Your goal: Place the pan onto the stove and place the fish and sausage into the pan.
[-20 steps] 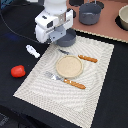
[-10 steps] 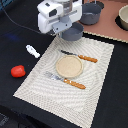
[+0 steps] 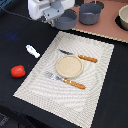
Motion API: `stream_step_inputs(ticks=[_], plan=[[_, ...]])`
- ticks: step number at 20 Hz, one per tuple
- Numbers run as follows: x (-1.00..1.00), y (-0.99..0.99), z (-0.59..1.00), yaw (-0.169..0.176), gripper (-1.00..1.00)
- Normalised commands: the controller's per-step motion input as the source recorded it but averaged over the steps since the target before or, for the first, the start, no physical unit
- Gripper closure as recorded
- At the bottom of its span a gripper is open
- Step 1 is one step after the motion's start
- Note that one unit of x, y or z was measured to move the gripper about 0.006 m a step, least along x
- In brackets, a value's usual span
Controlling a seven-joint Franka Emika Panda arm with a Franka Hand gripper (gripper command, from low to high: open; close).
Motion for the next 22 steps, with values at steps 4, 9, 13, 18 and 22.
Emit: stream_step_inputs(ticks=[4,9,13,18,22], plan=[[-0.04,0.99,0.03,0.0,1.0],[0.02,0.98,0.0,0.0,1.0],[-0.12,0.81,-0.01,0.0,1.0],[0.0,0.6,-0.06,0.0,1.0],[0.12,0.43,-0.14,0.0,1.0]])
